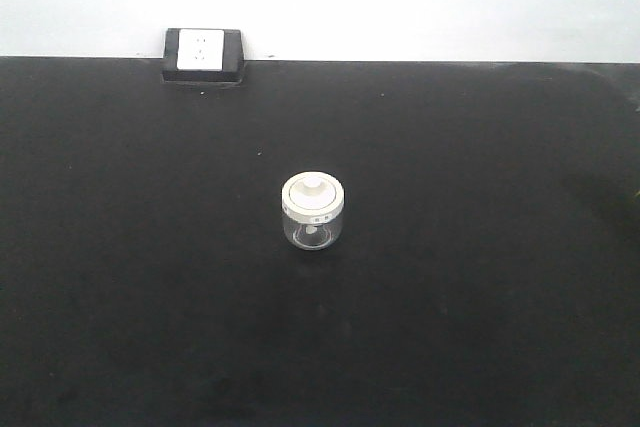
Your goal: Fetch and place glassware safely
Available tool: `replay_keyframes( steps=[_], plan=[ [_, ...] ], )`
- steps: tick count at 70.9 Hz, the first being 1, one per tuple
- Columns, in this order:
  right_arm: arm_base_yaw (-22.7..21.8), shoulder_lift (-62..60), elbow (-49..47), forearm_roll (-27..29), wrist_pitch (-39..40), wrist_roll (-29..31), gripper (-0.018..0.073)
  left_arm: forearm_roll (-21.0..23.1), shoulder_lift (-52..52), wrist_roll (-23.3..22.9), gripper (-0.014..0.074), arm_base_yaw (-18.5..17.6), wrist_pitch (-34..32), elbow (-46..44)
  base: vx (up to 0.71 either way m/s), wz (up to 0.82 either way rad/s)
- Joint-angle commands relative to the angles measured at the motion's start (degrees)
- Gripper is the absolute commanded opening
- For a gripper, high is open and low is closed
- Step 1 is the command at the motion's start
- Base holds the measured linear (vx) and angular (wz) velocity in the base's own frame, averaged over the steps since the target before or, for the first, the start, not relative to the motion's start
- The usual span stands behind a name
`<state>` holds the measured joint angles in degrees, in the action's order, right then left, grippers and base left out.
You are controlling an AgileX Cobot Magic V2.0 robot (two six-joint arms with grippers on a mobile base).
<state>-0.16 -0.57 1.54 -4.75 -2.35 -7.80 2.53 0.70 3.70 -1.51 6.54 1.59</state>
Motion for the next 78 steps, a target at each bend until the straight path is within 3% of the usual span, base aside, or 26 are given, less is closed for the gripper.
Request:
replay_keyframes(
  steps=[1, 78],
  plan=[
    [-0.13, -0.77, 1.12, -0.11, 3.96, 0.54, -0.0003, 0.60, 0.71, -0.36, -0.0007, 0.02, -3.88, 1.60, 0.00, 0.00],
    [-0.13, -0.77, 1.12, -0.11, 3.96, 0.54, -0.0003, 0.60, 0.71, -0.36, -0.0007, 0.02, -3.88, 1.60, 0.00, 0.00]
  ],
)
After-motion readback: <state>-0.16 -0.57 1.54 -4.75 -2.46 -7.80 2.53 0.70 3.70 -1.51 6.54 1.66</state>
